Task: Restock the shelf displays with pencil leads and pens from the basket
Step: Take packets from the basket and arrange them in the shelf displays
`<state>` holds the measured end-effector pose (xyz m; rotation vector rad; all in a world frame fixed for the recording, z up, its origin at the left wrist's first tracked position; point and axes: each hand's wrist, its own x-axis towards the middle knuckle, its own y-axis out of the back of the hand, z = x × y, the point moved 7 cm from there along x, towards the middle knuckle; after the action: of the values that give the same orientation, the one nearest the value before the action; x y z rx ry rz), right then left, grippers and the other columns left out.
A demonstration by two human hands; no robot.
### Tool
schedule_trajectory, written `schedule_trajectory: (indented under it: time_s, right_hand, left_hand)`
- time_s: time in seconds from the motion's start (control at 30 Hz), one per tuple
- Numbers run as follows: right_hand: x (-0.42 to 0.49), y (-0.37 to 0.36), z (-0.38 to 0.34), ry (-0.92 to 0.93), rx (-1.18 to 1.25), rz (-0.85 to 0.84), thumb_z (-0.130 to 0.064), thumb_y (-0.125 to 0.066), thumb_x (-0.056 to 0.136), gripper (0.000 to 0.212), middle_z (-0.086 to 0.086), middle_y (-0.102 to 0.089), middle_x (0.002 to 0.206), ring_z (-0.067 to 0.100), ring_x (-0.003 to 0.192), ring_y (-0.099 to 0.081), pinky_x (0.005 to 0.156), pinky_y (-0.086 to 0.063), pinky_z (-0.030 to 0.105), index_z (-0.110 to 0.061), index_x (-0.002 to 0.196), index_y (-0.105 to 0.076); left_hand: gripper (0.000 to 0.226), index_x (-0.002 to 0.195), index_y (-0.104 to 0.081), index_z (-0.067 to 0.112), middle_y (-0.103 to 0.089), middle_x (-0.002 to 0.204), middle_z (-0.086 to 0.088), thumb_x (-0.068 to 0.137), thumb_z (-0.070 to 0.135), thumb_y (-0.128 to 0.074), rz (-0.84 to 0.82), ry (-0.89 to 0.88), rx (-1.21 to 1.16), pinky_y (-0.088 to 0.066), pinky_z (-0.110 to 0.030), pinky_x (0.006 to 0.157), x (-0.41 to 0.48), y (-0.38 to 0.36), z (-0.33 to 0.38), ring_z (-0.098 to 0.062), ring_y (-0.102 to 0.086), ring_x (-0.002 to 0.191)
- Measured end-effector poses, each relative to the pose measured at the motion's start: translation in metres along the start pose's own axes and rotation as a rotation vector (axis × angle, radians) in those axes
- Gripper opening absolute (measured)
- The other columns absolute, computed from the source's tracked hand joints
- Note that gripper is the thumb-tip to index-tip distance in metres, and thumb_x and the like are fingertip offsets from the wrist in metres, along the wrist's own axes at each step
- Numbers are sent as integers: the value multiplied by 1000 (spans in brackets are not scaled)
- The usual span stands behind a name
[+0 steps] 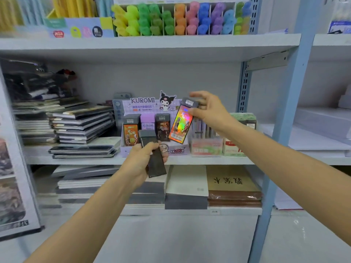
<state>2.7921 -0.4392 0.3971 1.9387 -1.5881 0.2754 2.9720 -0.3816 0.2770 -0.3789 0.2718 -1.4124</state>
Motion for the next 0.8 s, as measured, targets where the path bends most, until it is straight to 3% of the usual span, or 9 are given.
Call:
schedule_trajectory:
  time_s: [0.1, 0.27, 0.43, 0.6, 0.8]
  right_hand:
    - [17, -15, -7, 108, -136, 58, 6, -61, 87, 38, 14, -65, 118, 22, 104, -63, 93, -53, 37, -4, 123, -58]
    - [36, -50, 5, 141, -250, 33, 5, -63, 86, 33, 10, -68, 114, 26, 103, -65, 95, -52, 45, -11, 116, -62]
    - [40, -73, 22, 180, -412, -24, -2, -62, 89, 31, 2, -66, 111, 16, 96, -62, 91, -52, 35, -19, 115, -61]
    - [44, -70, 23, 210, -470, -54, -3, -62, 90, 31, -6, -60, 102, 7, 84, -55, 69, -38, 10, -21, 115, -61]
    - [50, -81, 18, 261, -544, -112, -5, -64, 89, 32, -4, -59, 107, 7, 90, -53, 76, -41, 14, -21, 117, -64]
  left_hand:
    - [9, 99, -62, 2, -71, 69, -10, 96, 7, -56, 2, -65, 80, -58, -27, 54, 1, 21, 7, -19, -69, 58]
    - [13, 103, -64, 5, -75, 81, -9, 94, 14, -60, 38, -143, 148, -60, -31, 64, 1, 48, 11, -20, -71, 68]
    - [14, 106, -63, 14, -76, 91, -11, 93, 17, -61, 48, -176, 162, -60, -31, 66, 5, 61, 15, -21, -73, 77]
    - [15, 109, -63, 18, -77, 94, -4, 95, 22, -59, 28, -181, 243, -60, -33, 72, 9, 62, 13, -17, -74, 84]
    - [19, 112, -62, 14, -76, 94, -6, 94, 19, -60, 16, -168, 222, -60, -32, 75, 12, 59, 12, -17, -74, 82]
